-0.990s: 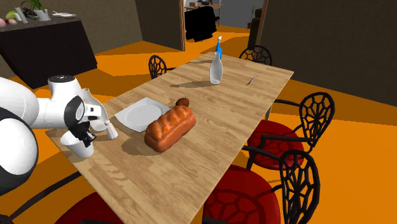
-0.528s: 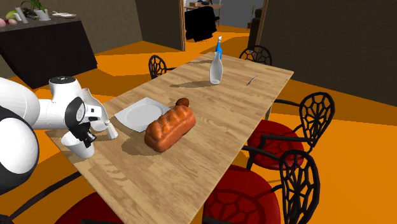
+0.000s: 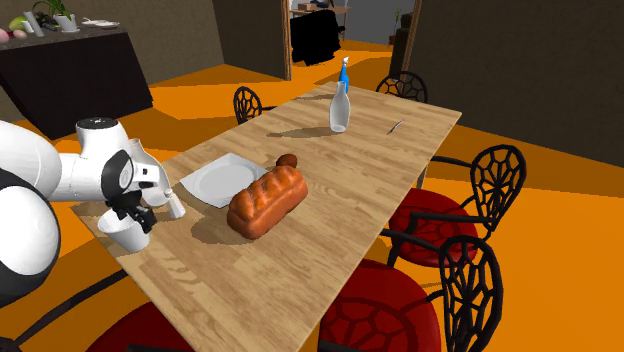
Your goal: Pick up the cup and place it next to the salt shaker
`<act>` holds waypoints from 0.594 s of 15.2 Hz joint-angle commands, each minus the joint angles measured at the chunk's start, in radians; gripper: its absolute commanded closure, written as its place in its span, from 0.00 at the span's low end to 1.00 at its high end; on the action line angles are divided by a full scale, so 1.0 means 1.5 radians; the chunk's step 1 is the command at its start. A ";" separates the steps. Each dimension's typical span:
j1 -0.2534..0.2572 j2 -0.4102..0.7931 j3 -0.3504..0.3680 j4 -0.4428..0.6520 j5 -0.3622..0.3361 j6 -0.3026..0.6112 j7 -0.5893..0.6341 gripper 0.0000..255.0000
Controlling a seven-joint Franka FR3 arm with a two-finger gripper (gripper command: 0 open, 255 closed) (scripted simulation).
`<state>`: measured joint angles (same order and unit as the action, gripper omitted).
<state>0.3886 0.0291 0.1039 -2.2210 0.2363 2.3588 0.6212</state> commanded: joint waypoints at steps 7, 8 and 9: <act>-0.007 -0.049 -0.007 0.021 -0.006 -0.071 0.003 0.00; -0.007 -0.049 -0.007 0.021 -0.006 -0.071 0.003 0.00; -0.007 -0.049 -0.007 0.021 -0.006 -0.071 0.003 0.00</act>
<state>0.3782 -0.0437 0.0935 -2.1887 0.2266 2.2521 0.6259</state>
